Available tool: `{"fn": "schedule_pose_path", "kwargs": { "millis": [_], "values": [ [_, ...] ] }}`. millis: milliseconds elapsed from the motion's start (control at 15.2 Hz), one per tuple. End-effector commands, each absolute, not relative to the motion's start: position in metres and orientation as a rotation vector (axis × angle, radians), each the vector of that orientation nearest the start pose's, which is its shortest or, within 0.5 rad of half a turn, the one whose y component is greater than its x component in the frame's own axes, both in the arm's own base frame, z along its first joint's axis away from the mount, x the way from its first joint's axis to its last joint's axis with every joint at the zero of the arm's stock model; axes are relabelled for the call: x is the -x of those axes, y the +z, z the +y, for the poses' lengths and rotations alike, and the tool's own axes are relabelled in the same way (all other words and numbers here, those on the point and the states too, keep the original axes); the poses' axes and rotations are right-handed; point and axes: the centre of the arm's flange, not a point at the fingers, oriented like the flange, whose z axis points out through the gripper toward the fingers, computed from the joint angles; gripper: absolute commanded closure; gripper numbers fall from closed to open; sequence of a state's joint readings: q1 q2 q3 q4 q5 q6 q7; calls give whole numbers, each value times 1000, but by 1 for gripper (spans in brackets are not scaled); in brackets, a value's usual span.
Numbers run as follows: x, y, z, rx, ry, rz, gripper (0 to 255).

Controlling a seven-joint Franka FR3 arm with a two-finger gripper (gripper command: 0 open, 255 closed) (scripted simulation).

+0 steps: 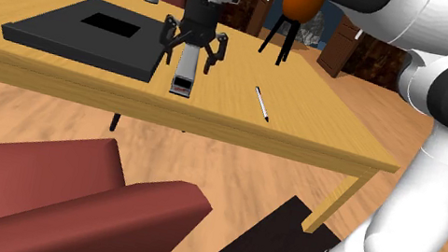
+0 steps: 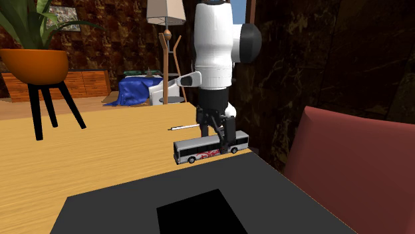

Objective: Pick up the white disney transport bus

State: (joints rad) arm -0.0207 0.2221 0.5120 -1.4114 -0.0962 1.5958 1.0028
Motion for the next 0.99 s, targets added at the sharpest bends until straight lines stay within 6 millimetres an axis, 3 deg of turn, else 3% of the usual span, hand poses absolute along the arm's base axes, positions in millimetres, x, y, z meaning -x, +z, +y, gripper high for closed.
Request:
{"fn": "schedule_pose_path", "kwargs": {
  "millis": [0, 132, 198, 726, 924],
  "values": [
    [-563, 573, 252, 3034, 23, 805, 0],
    [-563, 573, 252, 3034, 23, 805, 0],
    [-563, 572, 252, 3034, 23, 806, 255],
    [-563, 572, 252, 3034, 23, 806, 255],
    [-563, 583, 252, 3034, 23, 805, 255]
  ]
}}
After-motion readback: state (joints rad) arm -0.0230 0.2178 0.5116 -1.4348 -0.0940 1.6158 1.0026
